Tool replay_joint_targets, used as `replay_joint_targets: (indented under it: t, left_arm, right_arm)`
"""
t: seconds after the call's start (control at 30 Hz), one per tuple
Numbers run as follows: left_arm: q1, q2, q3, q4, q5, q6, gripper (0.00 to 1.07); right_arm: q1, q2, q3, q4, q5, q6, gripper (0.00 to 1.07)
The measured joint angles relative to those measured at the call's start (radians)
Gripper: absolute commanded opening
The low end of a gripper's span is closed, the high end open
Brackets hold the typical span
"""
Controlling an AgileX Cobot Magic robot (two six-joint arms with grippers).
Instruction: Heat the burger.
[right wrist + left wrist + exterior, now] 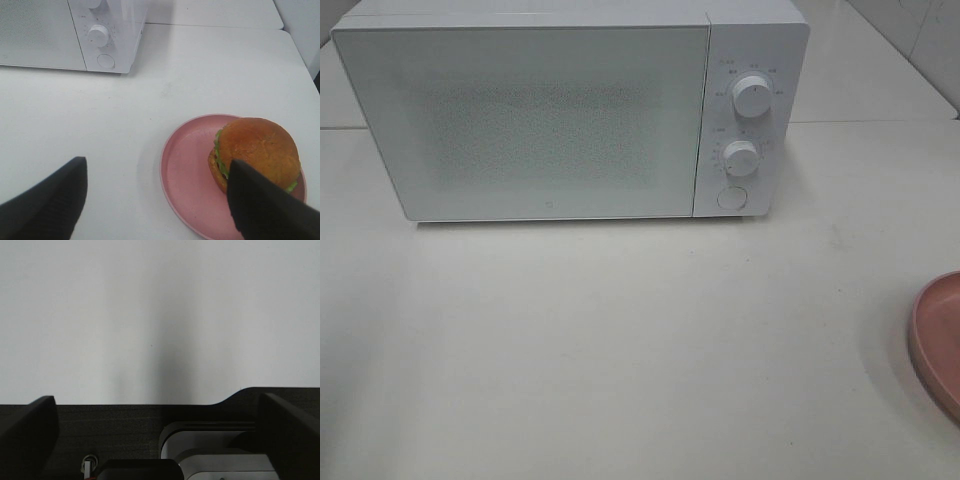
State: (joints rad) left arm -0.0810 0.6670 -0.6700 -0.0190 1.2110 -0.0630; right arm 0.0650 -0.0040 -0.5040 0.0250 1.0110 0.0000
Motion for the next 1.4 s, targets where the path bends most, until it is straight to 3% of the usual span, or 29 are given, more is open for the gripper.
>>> replay_joint_targets:
  t: [0.27, 0.7, 0.83, 1.03, 1.4]
  left_arm:
    - [0.0, -0.188, 0.118, -0.039, -0.081, 0.045, 1.0]
    - [0.0, -0.499, 0.149, -0.035, -0.128, 0.045, 1.0]
    - [0.0, -0.591, 0.149, -0.073, -0.13, 0.045, 1.0]
    - [0.0, -0.668, 0.149, -0.106, -0.136, 0.045, 1.0]
    - [0.0, -0.672, 0.149, -0.113, -0.137, 0.045, 1.0]
  right_arm:
    - [0.0, 0.0, 0.0, 0.0, 0.0, 0.0, 0.75]
    - [0.0, 0.0, 0.0, 0.0, 0.0, 0.0, 0.75]
    - [0.0, 0.0, 0.0, 0.0, 0.0, 0.0, 0.75]
    - [0.0, 0.0, 0.0, 0.0, 0.0, 0.0, 0.75]
    - [0.0, 0.0, 0.0, 0.0, 0.0, 0.0, 0.75]
